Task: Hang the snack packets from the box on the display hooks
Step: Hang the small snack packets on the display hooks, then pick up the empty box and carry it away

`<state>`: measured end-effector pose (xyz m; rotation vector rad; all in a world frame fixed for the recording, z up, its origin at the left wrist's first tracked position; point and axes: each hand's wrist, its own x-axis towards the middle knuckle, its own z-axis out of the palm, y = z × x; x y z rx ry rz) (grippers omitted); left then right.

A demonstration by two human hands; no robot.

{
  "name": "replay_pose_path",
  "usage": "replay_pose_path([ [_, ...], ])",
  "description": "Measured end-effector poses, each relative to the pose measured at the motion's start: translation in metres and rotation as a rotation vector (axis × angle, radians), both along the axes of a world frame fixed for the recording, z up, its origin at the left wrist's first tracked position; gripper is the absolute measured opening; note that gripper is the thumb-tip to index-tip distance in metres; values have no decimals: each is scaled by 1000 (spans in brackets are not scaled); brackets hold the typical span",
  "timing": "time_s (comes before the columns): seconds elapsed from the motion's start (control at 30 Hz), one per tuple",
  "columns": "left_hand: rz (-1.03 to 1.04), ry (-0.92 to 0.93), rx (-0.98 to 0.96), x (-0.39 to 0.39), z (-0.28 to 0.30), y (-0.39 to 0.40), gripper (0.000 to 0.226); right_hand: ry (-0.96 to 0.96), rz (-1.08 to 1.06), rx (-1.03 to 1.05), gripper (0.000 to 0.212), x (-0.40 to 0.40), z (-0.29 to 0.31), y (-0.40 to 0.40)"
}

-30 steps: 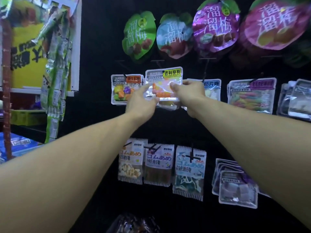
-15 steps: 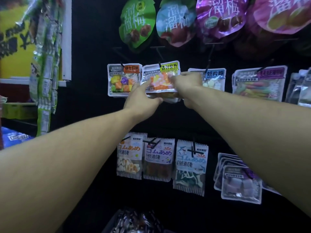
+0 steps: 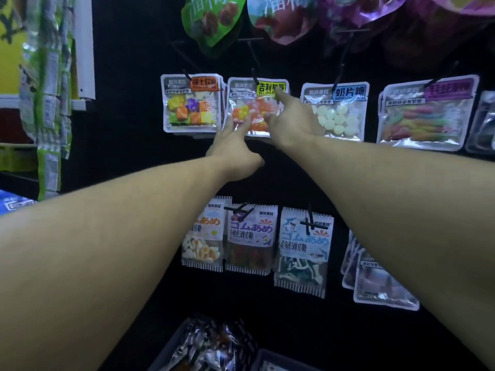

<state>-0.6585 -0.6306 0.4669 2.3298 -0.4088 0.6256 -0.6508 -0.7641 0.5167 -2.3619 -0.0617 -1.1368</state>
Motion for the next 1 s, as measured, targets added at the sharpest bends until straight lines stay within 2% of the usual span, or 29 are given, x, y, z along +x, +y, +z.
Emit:
replay_pose_path([
  [0.1,27,-9,20,-4,-5,5,101,21,-66,-128,58,-11,-7,-7],
  [0.2,20,9,2,-21,-14,7,97,9,-64,-123,46,-36,-17,-13],
  [0.37,7,15,-95,-73,-57,-12,85,-61,66,151,26,-90,-63,-25],
  [0.43,-17,25,-126,-96,-98,-25,78,-78,123,256,21,-117,-104,-34],
  [0.5,-37,58,-144,-118,-148,-37,71,-38,143,277,22,-146,-156,-41],
  [0.63,-51,222,-185,-176,-265,-63,63,162,140,376,19,-197,-279,-60],
  [0.73,-66,426,-143,-227,-351,-77,60,380,43,367,23,-239,-369,-79],
  [0.9,6,866,175,-277,-481,-77,94,830,-147,283,51,-304,-483,-111],
  [1.0,33,1079,267,-305,-546,-63,101,1045,-288,247,72,-339,-524,-130],
])
